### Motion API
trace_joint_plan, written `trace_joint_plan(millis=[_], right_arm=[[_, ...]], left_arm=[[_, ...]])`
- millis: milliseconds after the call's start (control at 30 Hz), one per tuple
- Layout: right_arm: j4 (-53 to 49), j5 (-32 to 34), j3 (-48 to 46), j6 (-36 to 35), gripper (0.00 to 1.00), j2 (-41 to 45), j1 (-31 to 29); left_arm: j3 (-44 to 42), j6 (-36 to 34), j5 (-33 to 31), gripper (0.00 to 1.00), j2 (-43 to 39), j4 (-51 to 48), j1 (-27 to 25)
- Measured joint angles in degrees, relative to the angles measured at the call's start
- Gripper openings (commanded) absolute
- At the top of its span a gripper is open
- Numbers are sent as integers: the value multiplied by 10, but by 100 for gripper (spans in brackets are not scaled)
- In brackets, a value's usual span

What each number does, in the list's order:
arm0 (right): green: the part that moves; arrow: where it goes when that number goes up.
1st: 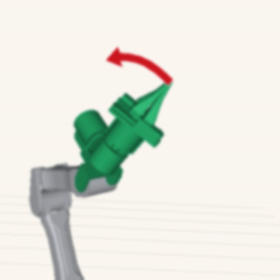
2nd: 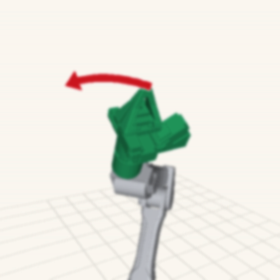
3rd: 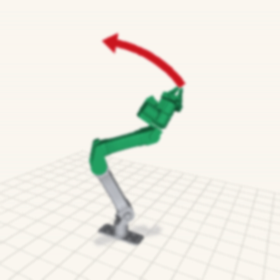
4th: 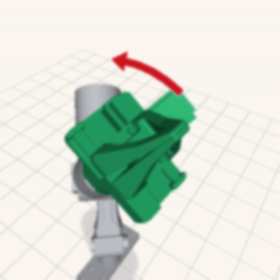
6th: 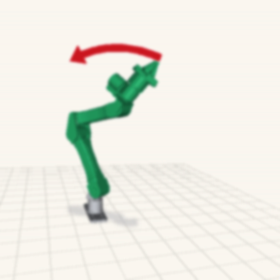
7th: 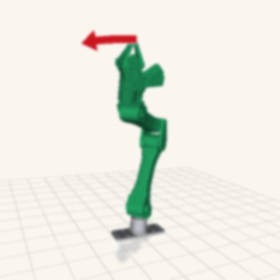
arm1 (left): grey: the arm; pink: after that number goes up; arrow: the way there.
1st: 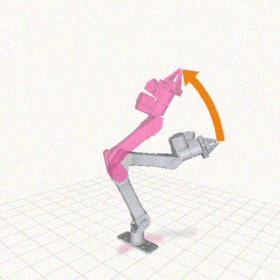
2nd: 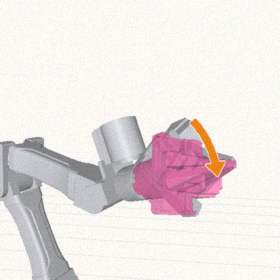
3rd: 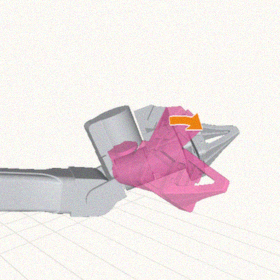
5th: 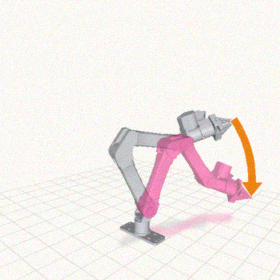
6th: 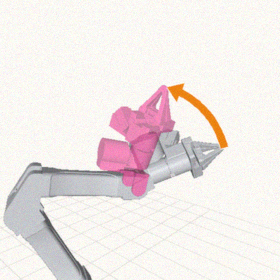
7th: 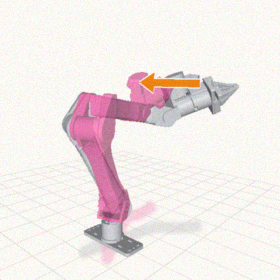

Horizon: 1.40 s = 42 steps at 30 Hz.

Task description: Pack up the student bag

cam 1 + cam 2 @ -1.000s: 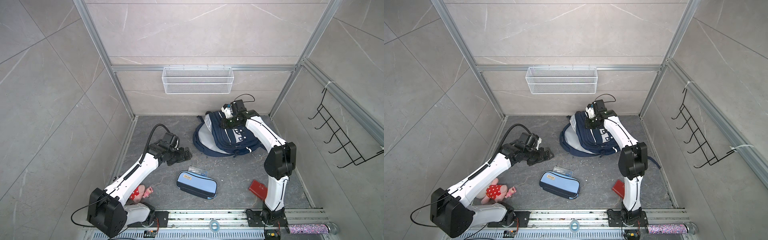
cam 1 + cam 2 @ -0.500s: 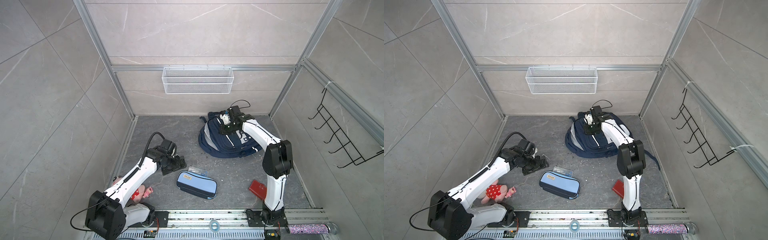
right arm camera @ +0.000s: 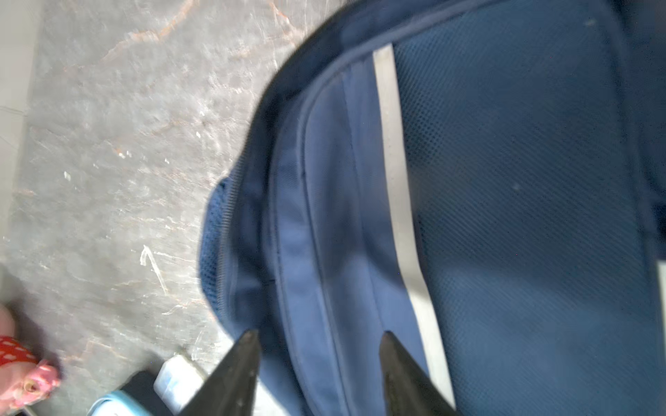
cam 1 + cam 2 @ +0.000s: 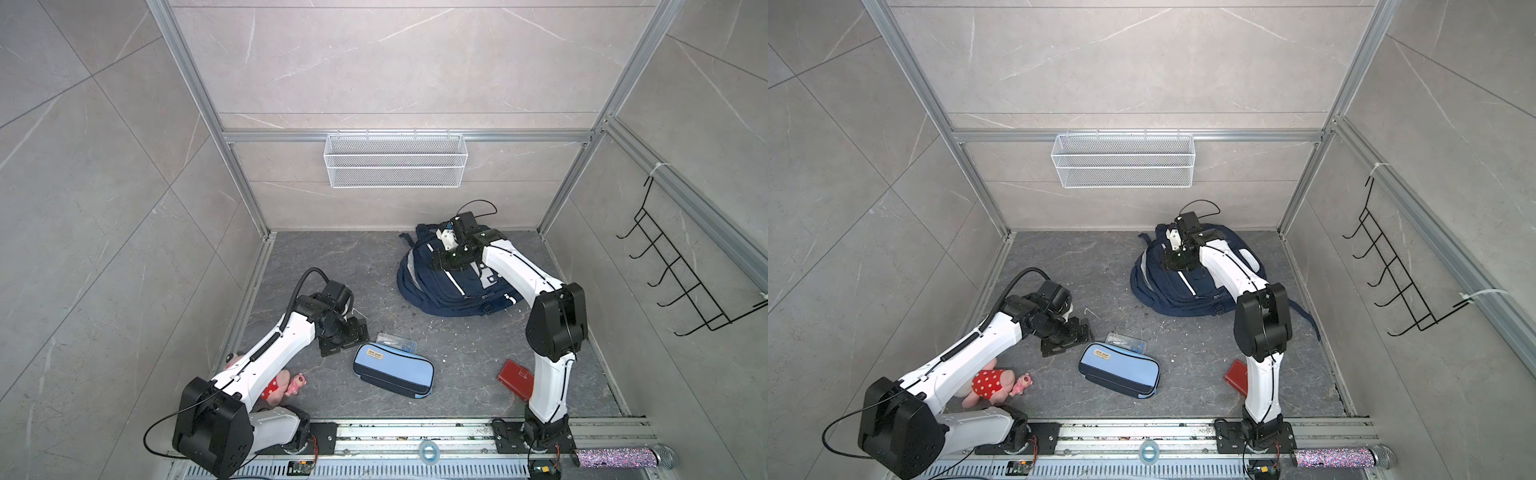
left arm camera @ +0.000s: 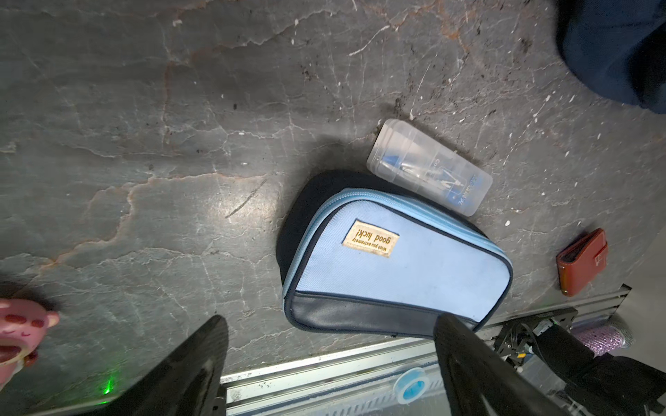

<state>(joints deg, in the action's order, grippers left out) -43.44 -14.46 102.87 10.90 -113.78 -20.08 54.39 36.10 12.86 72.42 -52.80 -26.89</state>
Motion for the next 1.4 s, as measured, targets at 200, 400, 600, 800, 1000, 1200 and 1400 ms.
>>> trace_joint_plan(millis=[200, 400, 600, 800, 1000, 1200, 1400], right_arm=[[-19, -18, 4, 12, 78, 57, 0], [-33, -61, -85, 36, 79, 143, -3], [-61, -96, -177, 43, 80, 165, -35], [-65, -109, -215, 60, 80, 169, -39], [-39, -102, -309, 108, 82, 217, -33], [18, -106, -465, 207, 88, 328, 56], [82, -115, -541, 278, 93, 387, 164]], left_arm=[[-6, -3, 14, 92, 11, -1, -1], [-47, 4, 31, 92, 6, 3, -2], [-77, 15, 43, 91, -14, 3, -8], [-77, 19, 48, 91, -16, 12, -9], [-15, -1, 41, 91, -2, 15, -9], [171, -39, 54, 92, 147, 57, -8], [380, -57, 80, 94, 359, 112, 3]])
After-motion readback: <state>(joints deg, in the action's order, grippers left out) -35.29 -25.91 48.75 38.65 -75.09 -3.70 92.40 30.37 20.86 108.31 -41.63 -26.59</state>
